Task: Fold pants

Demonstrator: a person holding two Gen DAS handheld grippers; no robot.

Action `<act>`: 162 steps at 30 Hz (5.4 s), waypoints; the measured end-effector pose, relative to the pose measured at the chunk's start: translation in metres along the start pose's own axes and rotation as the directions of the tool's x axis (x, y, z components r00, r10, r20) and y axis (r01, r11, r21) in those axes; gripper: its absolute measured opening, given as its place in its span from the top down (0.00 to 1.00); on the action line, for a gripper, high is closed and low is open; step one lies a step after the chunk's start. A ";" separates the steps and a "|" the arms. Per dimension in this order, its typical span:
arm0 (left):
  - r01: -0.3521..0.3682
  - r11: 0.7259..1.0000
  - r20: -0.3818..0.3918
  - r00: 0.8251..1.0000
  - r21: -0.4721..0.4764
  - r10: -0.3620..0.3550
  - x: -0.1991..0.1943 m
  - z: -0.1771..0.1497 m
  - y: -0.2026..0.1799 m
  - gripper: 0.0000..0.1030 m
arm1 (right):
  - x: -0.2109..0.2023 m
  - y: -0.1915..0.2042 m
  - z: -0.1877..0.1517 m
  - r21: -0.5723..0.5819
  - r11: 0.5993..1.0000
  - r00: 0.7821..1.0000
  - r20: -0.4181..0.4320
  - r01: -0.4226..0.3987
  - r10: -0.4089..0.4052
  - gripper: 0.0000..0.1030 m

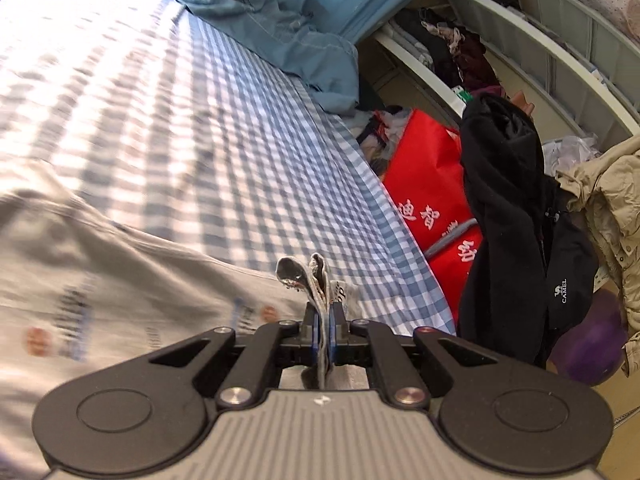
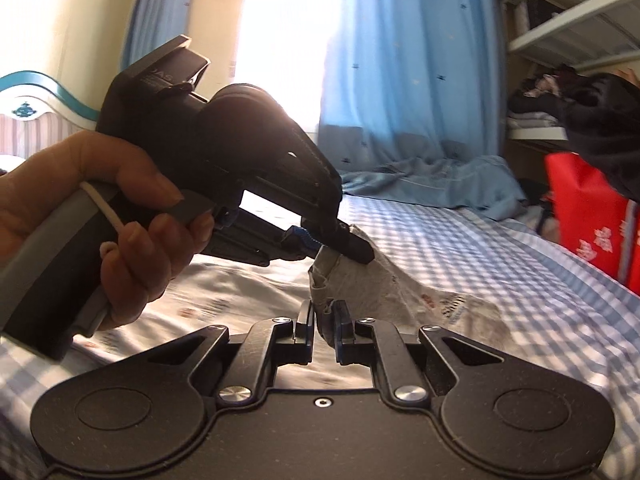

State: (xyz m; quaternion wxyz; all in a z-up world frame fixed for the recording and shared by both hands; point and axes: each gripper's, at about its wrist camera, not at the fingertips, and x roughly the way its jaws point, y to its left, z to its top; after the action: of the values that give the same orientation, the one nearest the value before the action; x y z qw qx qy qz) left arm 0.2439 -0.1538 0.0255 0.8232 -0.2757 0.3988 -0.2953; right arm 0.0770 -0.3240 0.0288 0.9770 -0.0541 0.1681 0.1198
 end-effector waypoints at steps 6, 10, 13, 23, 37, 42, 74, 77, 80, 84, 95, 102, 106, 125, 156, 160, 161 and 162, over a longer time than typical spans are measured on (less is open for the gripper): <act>-0.027 0.999 0.029 0.999 -0.017 0.027 -0.048 0.003 0.030 0.95 | 0.004 0.050 0.010 -0.045 0.994 0.995 -0.005 -0.099 0.098 0.93; -0.055 0.998 0.043 0.997 -0.039 0.056 -0.077 0.002 0.053 0.95 | 0.006 0.080 0.014 -0.060 0.985 0.987 -0.015 -0.161 0.160 0.93; -0.088 0.995 0.047 0.995 -0.053 0.091 -0.091 0.001 0.072 0.95 | 0.011 0.100 0.015 -0.074 0.977 0.980 -0.031 -0.201 0.199 0.93; -0.153 0.986 0.021 0.988 -0.062 0.155 -0.090 -0.015 0.119 0.95 | 0.030 0.126 0.002 -0.089 0.965 0.964 -0.123 -0.248 0.236 0.82; -0.389 0.919 0.158 0.913 0.067 0.375 -0.105 -0.032 0.096 0.15 | 0.002 0.033 -0.018 -0.033 0.998 0.998 -0.012 0.056 -0.057 0.02; -0.440 0.884 0.185 0.893 0.156 0.411 -0.085 -0.042 0.077 0.09 | 0.021 -0.013 -0.015 -0.049 0.961 0.962 0.012 0.273 -0.273 0.01; -0.653 0.743 0.296 0.746 0.146 0.597 -0.060 -0.048 0.087 0.00 | 0.156 -0.062 -0.009 -0.382 0.841 0.886 -0.108 0.382 -0.451 0.01; -0.649 0.747 0.292 0.749 0.143 0.595 -0.060 -0.048 0.089 0.00 | 0.159 -0.063 -0.010 -0.380 0.844 0.885 -0.117 0.379 -0.451 0.01; -0.651 0.745 0.296 0.747 0.145 0.595 -0.059 -0.049 0.087 0.00 | 0.158 -0.067 -0.009 -0.354 0.856 0.887 -0.127 0.377 -0.444 0.01; -0.644 0.752 0.300 0.751 0.139 0.588 -0.060 -0.050 0.088 0.00 | 0.141 -0.047 -0.004 -0.382 0.835 0.897 -0.035 0.396 -0.441 0.01; -0.645 0.751 0.299 0.751 0.140 0.589 -0.059 -0.049 0.088 0.00 | 0.152 -0.019 -0.005 -0.413 0.876 0.948 -0.081 0.250 -0.309 0.01; -0.648 0.748 0.298 0.749 0.143 0.592 -0.059 -0.049 0.088 0.00 | 0.111 -0.039 -0.011 -0.373 0.831 0.880 -0.070 0.413 -0.469 0.01; -0.658 0.738 0.295 0.743 0.152 0.601 -0.057 -0.049 0.087 0.00 | 0.094 -0.052 -0.035 -0.272 0.858 0.871 -0.115 0.435 -0.478 0.01; -0.666 0.743 0.414 0.659 -0.067 0.628 -0.247 -0.095 0.106 0.00 | 0.095 0.103 0.008 -0.289 0.952 0.993 -0.023 0.101 -0.112 0.01; -0.406 0.832 0.454 0.702 -0.377 0.548 -0.274 -0.098 0.192 0.26 | 0.101 0.128 -0.003 -0.264 0.943 0.971 -0.067 0.203 -0.227 0.01; -0.429 0.790 0.437 0.666 -0.439 0.605 -0.272 -0.097 0.194 0.45 | 0.100 0.132 -0.006 -0.284 0.934 0.969 -0.057 0.217 -0.242 0.01; -0.446 0.773 0.426 0.654 -0.452 0.626 -0.271 -0.096 0.194 0.63 | 0.100 0.133 -0.007 -0.295 0.932 0.970 -0.058 0.211 -0.238 0.01; -0.459 0.759 0.419 0.641 -0.463 0.643 -0.271 -0.096 0.193 0.71 | 0.100 0.135 -0.009 -0.310 0.929 0.970 -0.066 0.204 -0.235 0.01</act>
State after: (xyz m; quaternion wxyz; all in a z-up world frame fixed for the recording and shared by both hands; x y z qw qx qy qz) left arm 0.0794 0.1472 -0.0244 0.8971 -0.3392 0.2492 0.1341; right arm 0.1319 -0.1736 -0.0226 0.9547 -0.2265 0.1904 0.0308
